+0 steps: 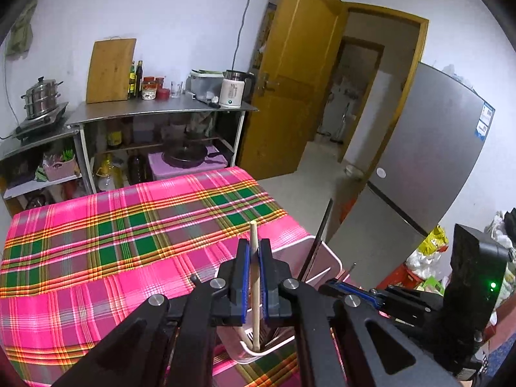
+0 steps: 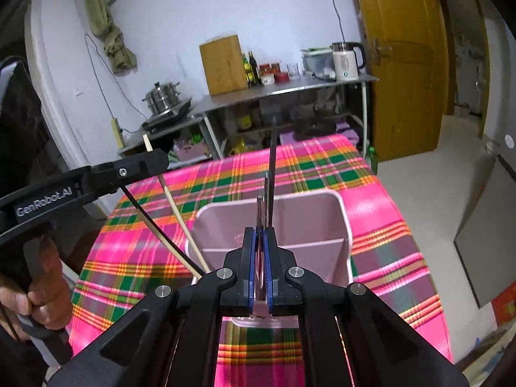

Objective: Organize utensils
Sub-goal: 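Lower both held chopsticks into the pink basket and open both tools, then move both open tools back down to the remaining black chopsticks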

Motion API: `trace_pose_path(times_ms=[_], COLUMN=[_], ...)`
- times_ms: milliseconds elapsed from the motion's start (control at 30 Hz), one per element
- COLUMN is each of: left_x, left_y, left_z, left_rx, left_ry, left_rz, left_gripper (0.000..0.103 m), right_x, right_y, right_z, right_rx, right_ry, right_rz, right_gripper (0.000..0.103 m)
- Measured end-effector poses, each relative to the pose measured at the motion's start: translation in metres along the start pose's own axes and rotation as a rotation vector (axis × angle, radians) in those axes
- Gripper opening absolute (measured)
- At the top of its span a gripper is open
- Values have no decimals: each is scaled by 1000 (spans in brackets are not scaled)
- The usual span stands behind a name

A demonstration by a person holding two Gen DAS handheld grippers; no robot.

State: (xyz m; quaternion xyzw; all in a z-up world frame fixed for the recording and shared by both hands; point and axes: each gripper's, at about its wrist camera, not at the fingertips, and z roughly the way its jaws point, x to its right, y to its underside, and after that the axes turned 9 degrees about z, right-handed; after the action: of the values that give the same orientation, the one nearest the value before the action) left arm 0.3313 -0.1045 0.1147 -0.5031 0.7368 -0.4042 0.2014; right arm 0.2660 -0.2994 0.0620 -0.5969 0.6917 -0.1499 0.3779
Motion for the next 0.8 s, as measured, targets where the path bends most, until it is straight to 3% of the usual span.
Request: trace_pose_path(times_ms=[300, 500, 800], left_x=[4, 6, 0], left_y=[4, 5, 31], left_z=[-10, -41, -94], left_rx=[0, 42, 84], left_ry=[5, 1, -26], left_rz=[25, 26, 11], left_gripper=[6, 7, 9], right_x=[6, 0, -17], right_y=[2, 1, 16], right_z=[-3, -32, -71], right_rx=[-12, 52, 104], right_ry=[14, 17, -27], right_rz=[16, 0, -9], right_gripper=[6, 17, 17])
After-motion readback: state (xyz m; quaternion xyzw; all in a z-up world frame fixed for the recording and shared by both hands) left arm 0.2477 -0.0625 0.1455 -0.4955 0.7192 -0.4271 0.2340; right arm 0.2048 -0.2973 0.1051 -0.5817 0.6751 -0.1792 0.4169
